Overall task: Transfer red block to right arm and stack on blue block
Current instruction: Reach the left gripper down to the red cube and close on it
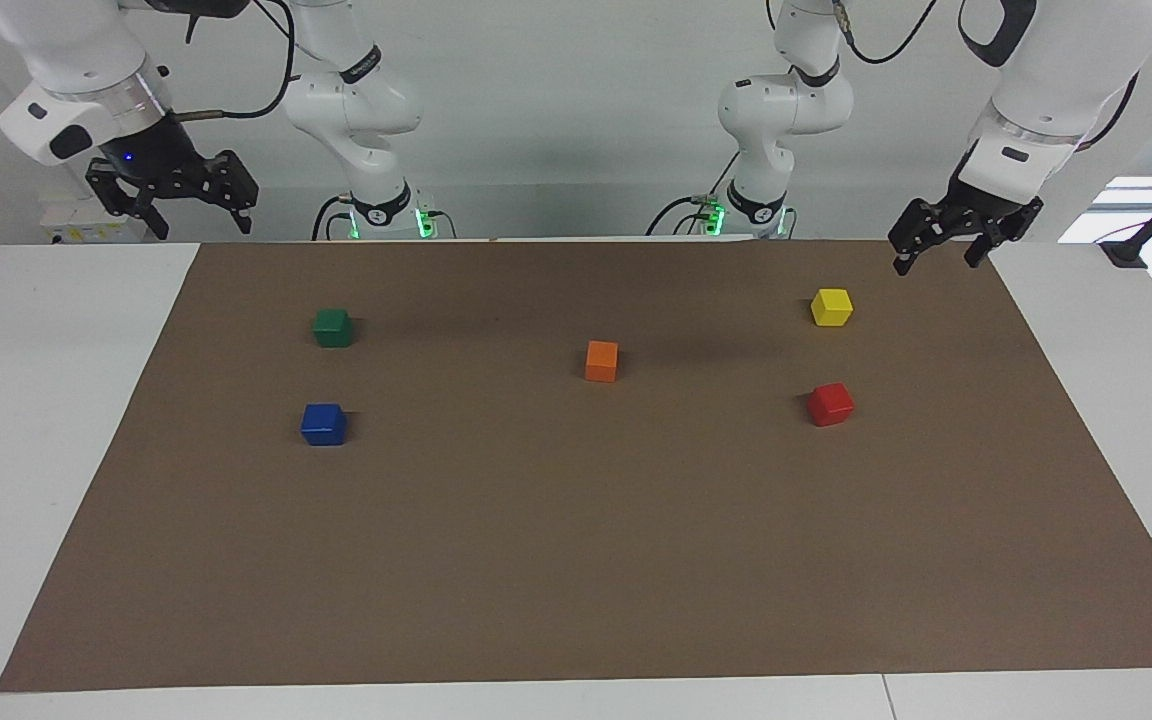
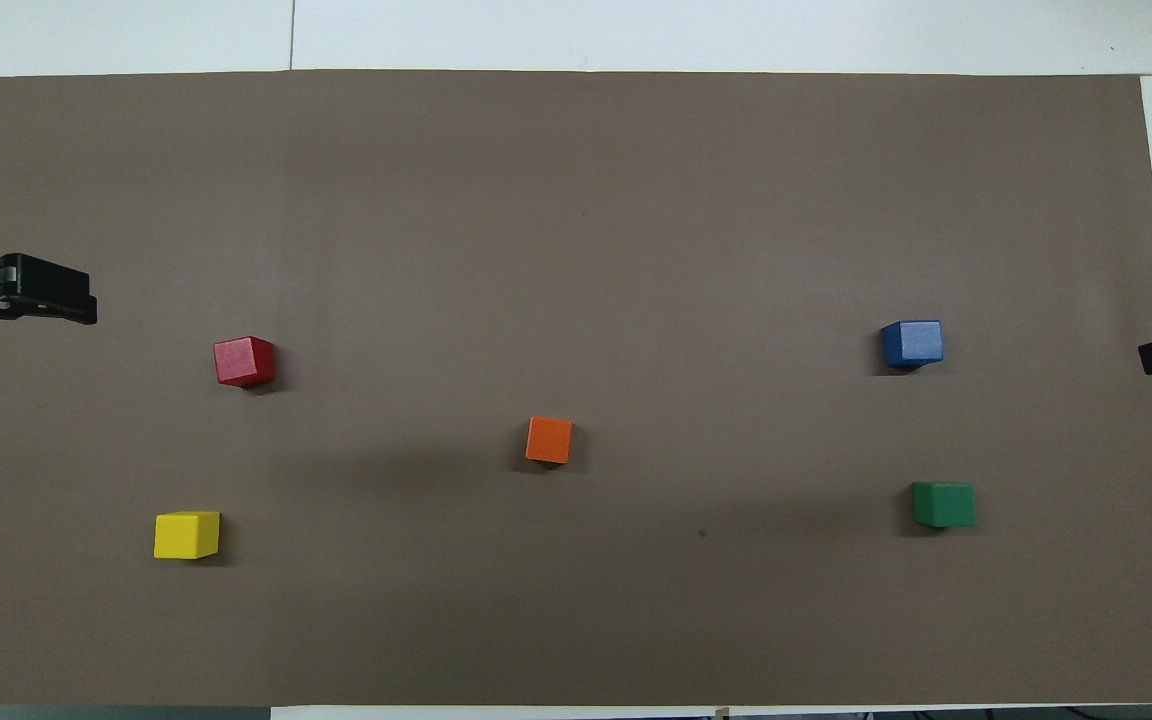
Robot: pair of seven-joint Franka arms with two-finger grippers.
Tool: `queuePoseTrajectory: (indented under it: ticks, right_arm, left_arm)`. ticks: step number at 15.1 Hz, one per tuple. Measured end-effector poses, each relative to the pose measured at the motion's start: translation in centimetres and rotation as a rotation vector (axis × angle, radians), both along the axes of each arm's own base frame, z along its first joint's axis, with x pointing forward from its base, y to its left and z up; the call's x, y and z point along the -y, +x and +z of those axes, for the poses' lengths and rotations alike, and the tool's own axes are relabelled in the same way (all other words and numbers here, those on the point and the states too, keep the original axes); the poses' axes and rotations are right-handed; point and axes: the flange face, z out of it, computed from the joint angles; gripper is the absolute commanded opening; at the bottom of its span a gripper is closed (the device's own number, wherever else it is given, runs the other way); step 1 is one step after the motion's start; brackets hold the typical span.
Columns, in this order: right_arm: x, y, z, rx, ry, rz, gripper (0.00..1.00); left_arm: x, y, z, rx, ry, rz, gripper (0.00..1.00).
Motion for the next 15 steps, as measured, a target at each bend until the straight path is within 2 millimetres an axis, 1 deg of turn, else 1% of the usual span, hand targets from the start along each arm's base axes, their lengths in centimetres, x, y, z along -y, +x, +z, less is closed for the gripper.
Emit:
queuePoseTrajectory:
  ticks: [4, 5, 6, 7, 8, 10, 11, 13, 15]
  right_arm:
    - [0.1, 0.0, 0.0, -0.001, 0.000, -0.001, 1.00]
    - [0.1, 0.0, 0.0, -0.001, 0.000, -0.001, 1.00]
    - [0.1, 0.0, 0.0, -0.001, 0.000, -0.002, 1.00]
    - [0.1, 0.0, 0.0, -0.001, 0.000, -0.002, 1.00]
    - [0.1, 0.0, -0.1, -0.002, 0.000, -0.002, 1.00]
    - [0.1, 0.1, -0.7, -0.010, 0.001, -0.001, 1.00]
    - [0.1, 0.2, -1.4, -0.010, 0.003, 0.003, 1.00]
    - [-0.2, 0.5, -3.9, -0.017, 0.059, 0.026, 1.00]
    - [0.2, 0.5, -7.2, -0.025, 0.175, 0.042, 1.00]
  left_arm:
    - [0.3, 0.2, 0.0, 0.018, -0.002, -0.006, 1.00]
    - [0.3, 0.6, -0.4, 0.041, -0.004, -0.006, 1.00]
    - [0.4, 1.0, -1.5, 0.077, -0.006, -0.007, 1.00]
    - [0.4, 1.5, -3.3, 0.118, -0.009, -0.008, 1.00]
    - [0.3, 1.8, -5.8, 0.145, -0.011, -0.009, 1.00]
    - [0.3, 1.6, -11.6, 0.141, -0.012, -0.011, 1.00]
    - [0.3, 1.5, -14.2, 0.126, -0.012, -0.013, 1.00]
    - [0.3, 1.5, -18.7, 0.098, -0.013, -0.013, 1.00]
    - [0.2, 1.7, -22.4, 0.086, -0.017, 0.004, 1.00]
